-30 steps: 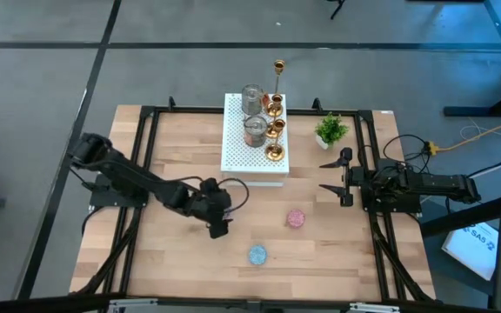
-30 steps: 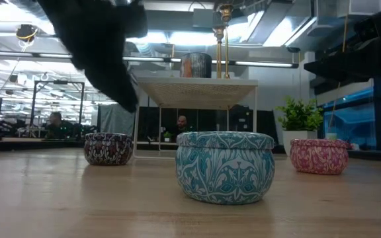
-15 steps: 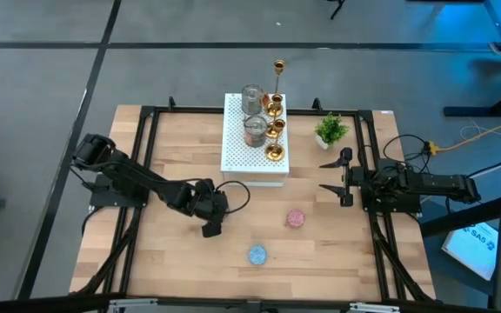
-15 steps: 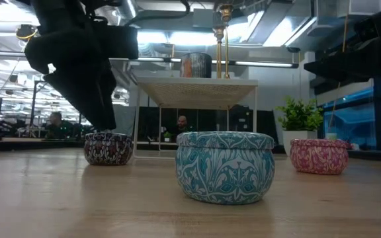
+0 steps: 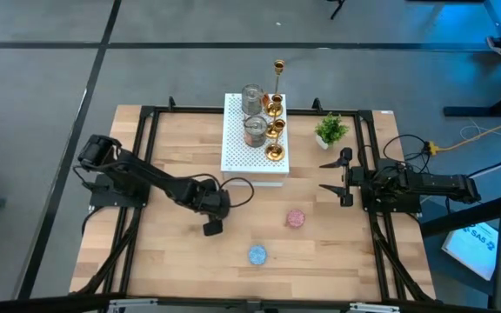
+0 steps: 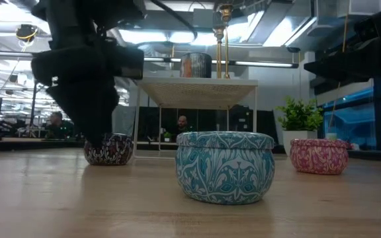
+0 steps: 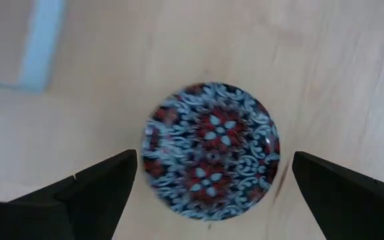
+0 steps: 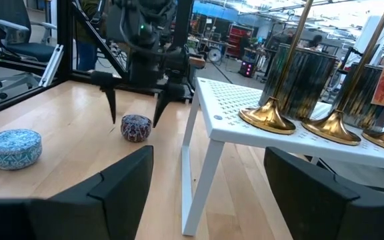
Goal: Pick & Place candle stick holders
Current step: Put the red patterned scented candle on the shelf
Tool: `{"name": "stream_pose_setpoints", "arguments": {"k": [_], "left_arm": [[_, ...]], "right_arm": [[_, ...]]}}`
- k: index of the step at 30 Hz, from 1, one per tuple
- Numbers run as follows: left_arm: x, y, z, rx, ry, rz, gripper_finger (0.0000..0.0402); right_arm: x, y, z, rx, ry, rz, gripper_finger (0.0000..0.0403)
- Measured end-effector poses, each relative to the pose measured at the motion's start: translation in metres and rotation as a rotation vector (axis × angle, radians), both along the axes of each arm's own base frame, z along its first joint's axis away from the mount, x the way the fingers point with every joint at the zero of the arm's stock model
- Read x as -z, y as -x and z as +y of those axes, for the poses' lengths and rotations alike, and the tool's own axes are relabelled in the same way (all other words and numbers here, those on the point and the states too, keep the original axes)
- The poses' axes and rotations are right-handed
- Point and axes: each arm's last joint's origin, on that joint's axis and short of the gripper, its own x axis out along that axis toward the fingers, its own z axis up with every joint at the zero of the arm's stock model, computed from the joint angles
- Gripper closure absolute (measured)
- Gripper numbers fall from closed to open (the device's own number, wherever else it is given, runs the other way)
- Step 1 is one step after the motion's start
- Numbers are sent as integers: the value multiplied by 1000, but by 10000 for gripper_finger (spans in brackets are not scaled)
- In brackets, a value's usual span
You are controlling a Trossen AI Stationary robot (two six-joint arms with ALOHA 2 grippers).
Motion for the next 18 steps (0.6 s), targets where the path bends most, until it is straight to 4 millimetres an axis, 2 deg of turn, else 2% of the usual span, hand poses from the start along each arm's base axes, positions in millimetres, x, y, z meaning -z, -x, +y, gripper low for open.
{"name": "stream_pose_setpoints", "arguments": {"k": [7,18], "left_arm": [[12,-5,-4,38,1,11,2],[11,-10,-4,27,-52,-51,5]], "right_arm": [[0,0,0,0,0,0,111],[0,0,0,-1,0,0,111]]}}
